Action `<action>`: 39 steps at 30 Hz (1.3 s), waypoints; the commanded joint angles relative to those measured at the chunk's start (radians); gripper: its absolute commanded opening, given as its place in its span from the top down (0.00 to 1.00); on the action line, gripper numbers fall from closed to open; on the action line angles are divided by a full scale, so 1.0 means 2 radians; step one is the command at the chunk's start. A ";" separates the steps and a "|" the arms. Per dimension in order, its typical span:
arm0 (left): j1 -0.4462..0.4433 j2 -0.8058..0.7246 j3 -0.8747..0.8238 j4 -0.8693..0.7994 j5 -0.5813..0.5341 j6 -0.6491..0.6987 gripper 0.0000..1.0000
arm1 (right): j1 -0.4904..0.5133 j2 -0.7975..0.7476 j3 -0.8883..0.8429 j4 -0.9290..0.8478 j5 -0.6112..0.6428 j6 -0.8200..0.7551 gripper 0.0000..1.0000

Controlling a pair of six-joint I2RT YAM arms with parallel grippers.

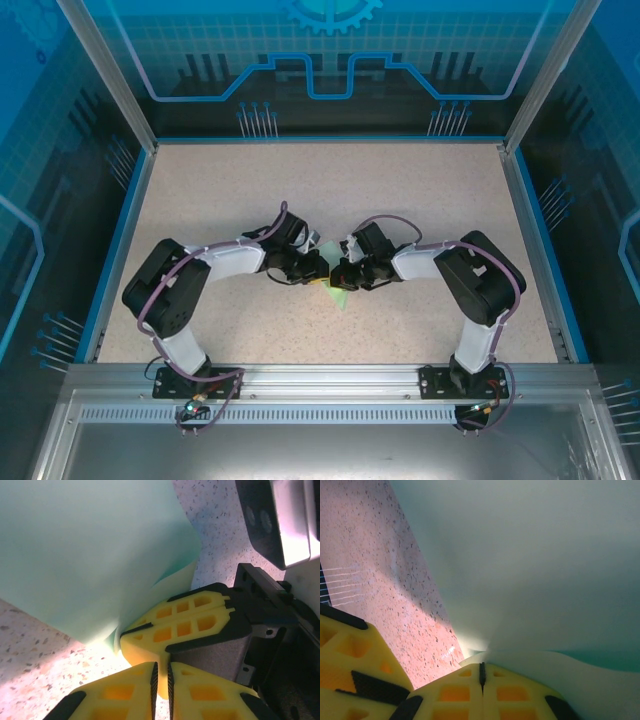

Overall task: Fold a paper plane with a square sheet of paper (pick it up from the middle)
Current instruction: Third fold the triangle at the center of the table.

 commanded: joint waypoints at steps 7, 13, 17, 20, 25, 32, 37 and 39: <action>-0.003 0.022 -0.020 0.019 -0.009 -0.014 0.95 | 0.008 0.016 -0.023 -0.027 0.020 -0.007 1.00; -0.002 0.027 -0.031 0.032 -0.004 -0.022 0.95 | 0.009 0.013 -0.026 -0.027 0.021 -0.007 1.00; 0.001 0.031 -0.037 0.038 -0.009 -0.023 0.95 | 0.009 0.012 -0.027 -0.027 0.020 -0.006 1.00; 0.007 0.027 -0.044 0.047 -0.010 -0.027 0.95 | 0.008 0.008 -0.028 -0.032 0.024 -0.008 1.00; 0.012 0.013 -0.051 0.068 0.001 -0.041 0.96 | 0.007 0.006 -0.029 -0.035 0.024 -0.010 1.00; 0.026 -0.018 -0.059 0.074 0.012 -0.048 0.96 | 0.007 0.004 -0.030 -0.036 0.025 -0.013 1.00; 0.027 -0.020 -0.056 0.073 0.019 -0.048 0.96 | 0.007 0.006 -0.031 -0.034 0.025 -0.012 1.00; 0.025 -0.012 -0.055 0.078 0.019 -0.050 0.96 | 0.007 0.008 -0.030 -0.032 0.023 -0.011 1.00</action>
